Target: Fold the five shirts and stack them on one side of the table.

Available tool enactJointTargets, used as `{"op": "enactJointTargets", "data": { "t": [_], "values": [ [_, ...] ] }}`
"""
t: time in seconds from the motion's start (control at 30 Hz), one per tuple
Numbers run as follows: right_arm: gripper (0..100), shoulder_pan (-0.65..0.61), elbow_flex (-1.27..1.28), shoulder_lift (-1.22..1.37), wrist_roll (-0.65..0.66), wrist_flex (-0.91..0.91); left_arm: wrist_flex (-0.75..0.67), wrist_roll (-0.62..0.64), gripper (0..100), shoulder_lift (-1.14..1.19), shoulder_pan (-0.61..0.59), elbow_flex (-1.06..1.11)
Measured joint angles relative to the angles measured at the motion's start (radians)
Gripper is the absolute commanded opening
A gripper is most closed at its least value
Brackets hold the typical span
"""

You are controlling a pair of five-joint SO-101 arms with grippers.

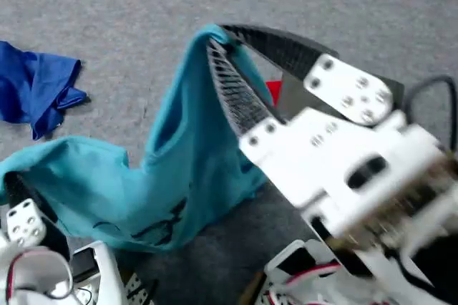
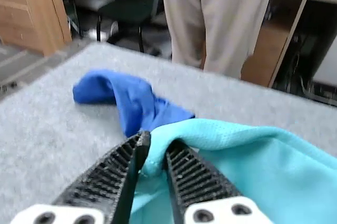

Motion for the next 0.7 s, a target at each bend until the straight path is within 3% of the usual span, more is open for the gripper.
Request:
{"op": "enactJointTargets", "data": {
  "t": [0.27, 0.4, 0.7],
  "values": [
    [0.2, -0.005, -0.069, 0.002, 0.138, -0.061, 0.0, 0.0, 2, 0.0, -0.005, 0.014],
    [0.2, -0.005, -0.17, -0.005, 0.198, -0.061, -0.032, 0.0, 2, 0.0, -0.092, 0.014],
    [0.2, -0.005, -0.265, -0.038, 0.215, -0.061, -0.049, 0.0, 2, 0.0, -0.163, 0.014]
  ]
}}
